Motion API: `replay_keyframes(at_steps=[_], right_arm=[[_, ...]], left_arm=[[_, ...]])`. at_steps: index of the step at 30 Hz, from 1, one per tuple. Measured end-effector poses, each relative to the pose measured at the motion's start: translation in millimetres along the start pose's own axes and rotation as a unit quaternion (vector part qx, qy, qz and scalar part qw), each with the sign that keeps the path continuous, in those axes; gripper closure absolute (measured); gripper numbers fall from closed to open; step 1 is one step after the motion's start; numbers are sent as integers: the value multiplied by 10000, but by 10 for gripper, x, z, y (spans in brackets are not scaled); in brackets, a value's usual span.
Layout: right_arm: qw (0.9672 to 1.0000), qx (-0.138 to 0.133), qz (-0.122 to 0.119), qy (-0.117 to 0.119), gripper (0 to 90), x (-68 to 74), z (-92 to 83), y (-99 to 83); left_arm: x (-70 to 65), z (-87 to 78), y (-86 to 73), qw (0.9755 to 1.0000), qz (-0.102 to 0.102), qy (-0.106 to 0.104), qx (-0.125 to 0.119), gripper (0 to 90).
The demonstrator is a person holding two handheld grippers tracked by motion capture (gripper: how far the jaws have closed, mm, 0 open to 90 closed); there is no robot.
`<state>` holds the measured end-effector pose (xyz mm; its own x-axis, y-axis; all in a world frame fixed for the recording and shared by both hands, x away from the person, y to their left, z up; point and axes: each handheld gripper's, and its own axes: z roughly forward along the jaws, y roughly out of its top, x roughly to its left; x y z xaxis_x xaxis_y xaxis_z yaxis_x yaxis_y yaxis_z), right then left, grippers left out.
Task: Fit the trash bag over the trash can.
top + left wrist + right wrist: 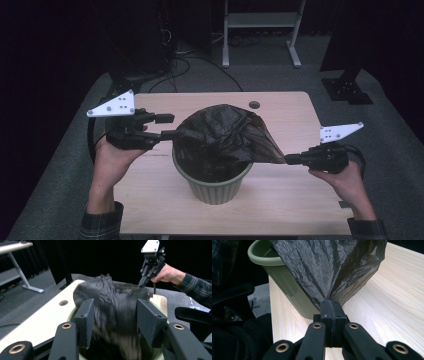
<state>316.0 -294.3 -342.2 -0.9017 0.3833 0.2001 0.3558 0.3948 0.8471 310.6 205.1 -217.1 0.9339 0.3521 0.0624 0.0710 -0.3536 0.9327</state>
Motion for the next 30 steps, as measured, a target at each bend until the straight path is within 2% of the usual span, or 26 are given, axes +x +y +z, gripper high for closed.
replay_keyframes(at_steps=[4, 6, 11, 12, 13, 14, 18, 20, 23, 25, 28, 30], right_arm=[[10000, 10, 11, -3, 898, 1, -2, -6], [10000, 2, 9, 4, 899, 1, 6, -8], [10000, -24, -12, 61, 898, 5, 47, -2], [10000, -34, -14, 63, 899, 5, 51, -2], [10000, -38, -7, 75, 898, 4, 56, 0], [10000, -38, -7, 75, 898, 4, 56, 0], [9999, -55, -23, 121, 898, 0, 69, 5], [9999, -62, -30, 126, 898, 0, 69, 5], [9999, -78, -31, 124, 898, 6, 58, 0], [9999, -82, -24, 116, 898, 5, 44, -5], [9999, -138, -17, 87, 898, 4, 6, -7], [9998, -171, -22, 89, 898, 2, -1, -6]], left_arm=[[11, -54, 202, 9999, 102, 75, -63, 480], [24, -24, 279, 9999, 118, 30, -29, 480], [64, 211, 352, 9998, 105, -166, 73, 480], [63, 298, 347, 9996, 90, -239, 120, 480], [52, 432, 323, 9992, 65, -336, 189, 480], [52, 432, 323, 9992, 65, -336, 189, 480], [-7, 711, 223, 9978, 24, -518, 424, 482], [-13, 808, 153, 9969, 36, -479, 621, 482], [15, 884, 19, 9958, -57, -375, 837, 476], [40, 899, -70, 9950, -91, -351, 929, 472], [73, 885, -217, 9936, -85, -134, 1118, 417], [79, 875, -249, 9932, -79, -54, 1159, 398]])
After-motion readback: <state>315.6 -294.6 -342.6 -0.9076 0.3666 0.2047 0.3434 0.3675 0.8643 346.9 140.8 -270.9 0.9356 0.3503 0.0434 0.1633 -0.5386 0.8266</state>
